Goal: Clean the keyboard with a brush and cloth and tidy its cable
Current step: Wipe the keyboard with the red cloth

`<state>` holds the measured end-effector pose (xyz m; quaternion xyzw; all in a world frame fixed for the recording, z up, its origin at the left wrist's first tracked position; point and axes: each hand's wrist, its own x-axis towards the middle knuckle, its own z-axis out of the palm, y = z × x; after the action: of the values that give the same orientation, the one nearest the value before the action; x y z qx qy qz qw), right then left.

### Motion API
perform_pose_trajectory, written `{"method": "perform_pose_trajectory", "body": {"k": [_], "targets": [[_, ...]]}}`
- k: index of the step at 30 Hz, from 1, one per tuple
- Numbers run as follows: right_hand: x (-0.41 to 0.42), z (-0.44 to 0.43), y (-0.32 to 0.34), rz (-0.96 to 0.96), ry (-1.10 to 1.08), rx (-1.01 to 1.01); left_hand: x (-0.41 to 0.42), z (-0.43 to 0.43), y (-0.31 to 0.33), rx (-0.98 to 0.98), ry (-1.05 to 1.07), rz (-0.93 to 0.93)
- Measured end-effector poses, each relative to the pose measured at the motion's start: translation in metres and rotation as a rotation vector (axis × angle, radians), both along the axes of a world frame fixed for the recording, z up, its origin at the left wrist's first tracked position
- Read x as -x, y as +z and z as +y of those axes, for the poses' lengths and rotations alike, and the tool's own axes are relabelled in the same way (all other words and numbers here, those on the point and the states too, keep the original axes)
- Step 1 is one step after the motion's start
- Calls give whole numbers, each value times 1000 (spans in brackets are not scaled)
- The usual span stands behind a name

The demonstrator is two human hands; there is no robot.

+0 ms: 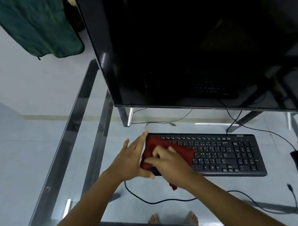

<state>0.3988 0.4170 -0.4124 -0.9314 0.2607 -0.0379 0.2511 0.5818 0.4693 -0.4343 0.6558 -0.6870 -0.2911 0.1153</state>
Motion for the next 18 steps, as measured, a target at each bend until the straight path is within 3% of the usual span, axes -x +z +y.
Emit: {"method": "perform_pose_trajectory", "body": {"k": [6, 11, 14, 16, 18], "targets": [[-23, -35, -5, -17, -275, 90, 1, 0, 1, 7, 17, -1], [1, -5, -8, -19, -37, 52, 0, 0, 0, 9, 11, 6], [18, -37, -17, -66, -394, 171, 2, 0, 3, -18, 38, 7], [13, -44, -15, -97, -686, 120, 3, 0, 4, -27, 48, 5], [-11, -34, -15, -87, -733, 141, 2, 0, 4, -25, 42, 3]]}}
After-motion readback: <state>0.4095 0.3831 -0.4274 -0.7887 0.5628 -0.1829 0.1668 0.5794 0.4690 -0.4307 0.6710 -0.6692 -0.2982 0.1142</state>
